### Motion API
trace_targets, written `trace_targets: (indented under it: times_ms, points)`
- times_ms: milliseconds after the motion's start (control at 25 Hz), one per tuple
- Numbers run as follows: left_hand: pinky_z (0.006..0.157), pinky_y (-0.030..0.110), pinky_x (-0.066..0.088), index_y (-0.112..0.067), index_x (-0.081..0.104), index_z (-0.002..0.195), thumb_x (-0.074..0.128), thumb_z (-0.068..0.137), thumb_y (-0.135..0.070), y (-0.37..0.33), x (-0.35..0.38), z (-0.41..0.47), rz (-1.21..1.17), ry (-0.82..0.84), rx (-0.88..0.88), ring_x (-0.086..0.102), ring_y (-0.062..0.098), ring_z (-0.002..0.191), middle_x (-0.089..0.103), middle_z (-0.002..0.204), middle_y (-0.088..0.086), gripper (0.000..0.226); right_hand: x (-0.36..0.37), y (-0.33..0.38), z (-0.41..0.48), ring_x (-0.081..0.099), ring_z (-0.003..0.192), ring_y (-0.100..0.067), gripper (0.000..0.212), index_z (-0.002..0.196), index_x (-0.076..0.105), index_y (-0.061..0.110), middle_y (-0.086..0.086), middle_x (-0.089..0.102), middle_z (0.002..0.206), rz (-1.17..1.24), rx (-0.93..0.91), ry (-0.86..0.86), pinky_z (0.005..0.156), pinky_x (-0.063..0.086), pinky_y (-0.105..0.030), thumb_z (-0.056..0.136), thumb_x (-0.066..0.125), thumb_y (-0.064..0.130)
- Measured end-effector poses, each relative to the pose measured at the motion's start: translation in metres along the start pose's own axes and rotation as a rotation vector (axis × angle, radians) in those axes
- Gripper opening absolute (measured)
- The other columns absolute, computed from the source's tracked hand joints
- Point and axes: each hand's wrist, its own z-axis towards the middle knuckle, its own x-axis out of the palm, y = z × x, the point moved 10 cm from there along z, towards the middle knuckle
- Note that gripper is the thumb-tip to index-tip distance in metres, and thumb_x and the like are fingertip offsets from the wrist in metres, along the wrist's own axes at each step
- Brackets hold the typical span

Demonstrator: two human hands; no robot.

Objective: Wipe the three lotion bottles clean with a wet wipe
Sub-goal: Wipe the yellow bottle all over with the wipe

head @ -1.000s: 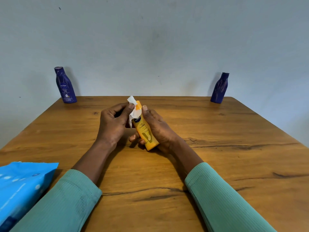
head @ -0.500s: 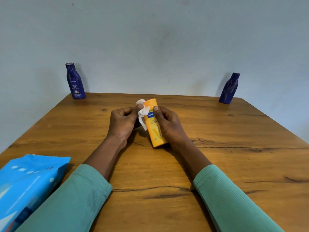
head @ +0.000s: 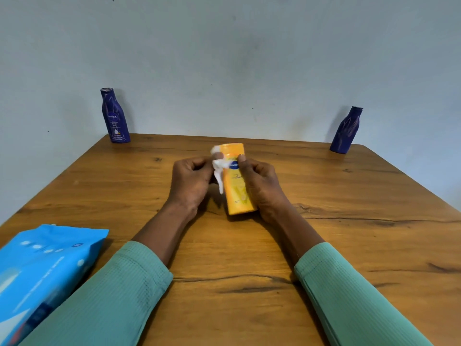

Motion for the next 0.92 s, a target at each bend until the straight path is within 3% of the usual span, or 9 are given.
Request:
trace_targets:
  times_ms: [120, 200, 320, 480, 560, 640, 760, 840, 920]
  points:
    - [0.084, 0.043, 0.064, -0.017, 0.082, 0.082, 0.075, 0.093, -0.025, 0.0, -0.02, 0.008, -0.126, -0.111, -0.009, 0.075, 0.023, 0.085, 0.08, 0.085, 0.007, 0.015, 0.018, -0.007, -0.005, 0.075, 0.088, -0.025, 0.039, 0.118, 0.073, 0.003, -0.014, 0.078, 0.103, -0.052, 0.039, 0.048, 0.072, 0.061, -0.039, 0.105, 0.059, 0.036]
    - [0.079, 0.041, 0.063, -0.014, 0.082, 0.083, 0.076, 0.093, -0.025, -0.002, -0.006, 0.005, -0.01, -0.022, 0.032, 0.074, 0.023, 0.079, 0.081, 0.085, 0.01, 0.016, 0.008, -0.004, -0.002, 0.073, 0.085, -0.025, 0.039, 0.116, 0.072, 0.0, -0.018, 0.077, 0.102, -0.004, -0.011, -0.049, 0.07, 0.06, -0.036, 0.107, 0.055, 0.034]
    - [0.066, 0.036, 0.061, -0.008, 0.083, 0.088, 0.076, 0.094, -0.024, -0.001, 0.031, -0.009, 0.213, 0.196, 0.078, 0.073, 0.018, 0.069, 0.08, 0.081, 0.008, 0.019, -0.019, -0.004, 0.0, 0.072, 0.088, -0.033, 0.04, 0.112, 0.071, 0.0, -0.024, 0.076, 0.102, 0.171, -0.008, -0.231, 0.08, 0.061, -0.045, 0.108, 0.051, 0.035]
    - [0.056, 0.023, 0.05, -0.007, 0.083, 0.087, 0.075, 0.094, -0.026, 0.006, 0.052, -0.018, 0.385, 0.404, 0.065, 0.065, 0.015, 0.062, 0.078, 0.077, 0.014, 0.022, -0.052, -0.004, -0.001, 0.067, 0.079, -0.027, 0.036, 0.089, 0.069, 0.012, -0.01, 0.072, 0.083, 0.276, 0.011, -0.456, 0.078, 0.058, -0.043, 0.109, 0.051, 0.036]
    - [0.062, 0.03, 0.055, -0.011, 0.084, 0.087, 0.076, 0.093, -0.027, 0.002, 0.049, -0.018, 0.426, 0.353, 0.136, 0.071, 0.016, 0.068, 0.08, 0.079, 0.007, 0.02, -0.049, -0.001, 0.002, 0.064, 0.078, -0.029, 0.036, 0.087, 0.069, 0.011, -0.017, 0.071, 0.084, 0.181, 0.001, -0.41, 0.075, 0.055, -0.044, 0.109, 0.051, 0.035]
    - [0.069, 0.04, 0.062, -0.014, 0.084, 0.09, 0.076, 0.094, -0.029, -0.007, 0.03, -0.014, 0.4, 0.141, 0.217, 0.076, 0.017, 0.074, 0.081, 0.082, -0.001, 0.018, -0.029, 0.0, 0.005, 0.066, 0.08, -0.03, 0.035, 0.094, 0.072, 0.005, -0.026, 0.073, 0.093, 0.074, -0.019, -0.25, 0.074, 0.056, -0.044, 0.108, 0.054, 0.032]
    - [0.073, 0.047, 0.065, -0.016, 0.084, 0.093, 0.075, 0.094, -0.033, -0.014, -0.004, -0.006, 0.294, -0.112, 0.22, 0.078, 0.017, 0.079, 0.081, 0.084, -0.004, 0.019, 0.003, -0.003, 0.003, 0.071, 0.076, -0.021, 0.037, 0.109, 0.071, -0.003, -0.016, 0.076, 0.092, 0.002, -0.019, -0.08, 0.067, 0.058, -0.033, 0.108, 0.054, 0.03]
    - [0.073, 0.048, 0.065, -0.015, 0.083, 0.092, 0.075, 0.095, -0.032, -0.013, 0.002, -0.006, 0.315, -0.044, 0.209, 0.078, 0.018, 0.077, 0.081, 0.084, -0.003, 0.019, 0.0, -0.005, 0.002, 0.074, 0.08, -0.023, 0.037, 0.111, 0.07, -0.001, -0.015, 0.078, 0.094, 0.024, -0.007, -0.136, 0.07, 0.061, -0.036, 0.109, 0.052, 0.032]
    - [0.068, 0.044, 0.063, -0.015, 0.084, 0.093, 0.076, 0.094, -0.031, -0.015, 0.022, -0.015, 0.414, 0.068, 0.254, 0.077, 0.016, 0.075, 0.081, 0.083, -0.005, 0.018, -0.018, -0.007, -0.001, 0.074, 0.086, -0.032, 0.038, 0.101, 0.072, 0.006, -0.017, 0.078, 0.095, 0.122, 0.025, -0.279, 0.083, 0.061, -0.052, 0.109, 0.05, 0.035]
